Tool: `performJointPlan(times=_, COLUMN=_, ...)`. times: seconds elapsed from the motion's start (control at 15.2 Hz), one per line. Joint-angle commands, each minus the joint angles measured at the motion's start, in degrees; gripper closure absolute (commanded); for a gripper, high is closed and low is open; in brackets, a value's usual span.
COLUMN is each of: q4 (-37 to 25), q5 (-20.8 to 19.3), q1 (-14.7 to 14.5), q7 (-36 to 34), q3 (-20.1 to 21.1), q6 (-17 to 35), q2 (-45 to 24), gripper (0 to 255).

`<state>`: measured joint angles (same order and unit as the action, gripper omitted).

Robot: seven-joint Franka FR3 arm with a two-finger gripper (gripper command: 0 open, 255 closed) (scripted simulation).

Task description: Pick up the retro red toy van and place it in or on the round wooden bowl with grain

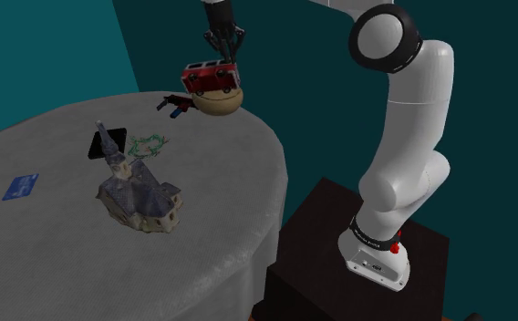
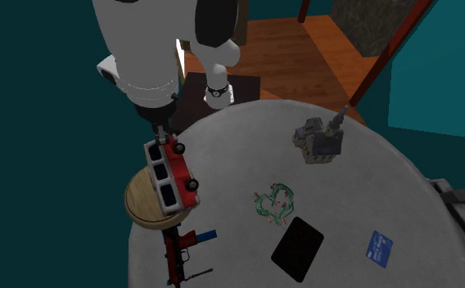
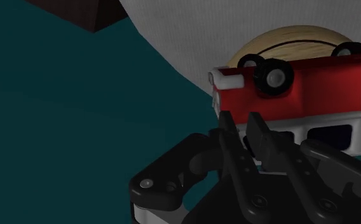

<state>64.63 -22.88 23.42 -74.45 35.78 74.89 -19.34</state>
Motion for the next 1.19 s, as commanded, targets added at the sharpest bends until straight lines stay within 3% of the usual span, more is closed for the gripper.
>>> performJointPlan(times=0.0, q4=3.7, q5=0.9, q1=1.2, q7=-0.2, q3=0.1, q6=2.6, q2=1.4, gripper=255)
performJointPlan(times=0.66, q4=15.9, q5=3.1, q1=4.0, q7=-1.2, q3=-0.2, q6=12.0, q2=4.6, gripper=255)
performJointPlan(times=1.12, q4=15.9, q5=3.0, q1=4.0, q7=-1.2, q3=-0.1, q6=11.9, q2=4.6, gripper=255)
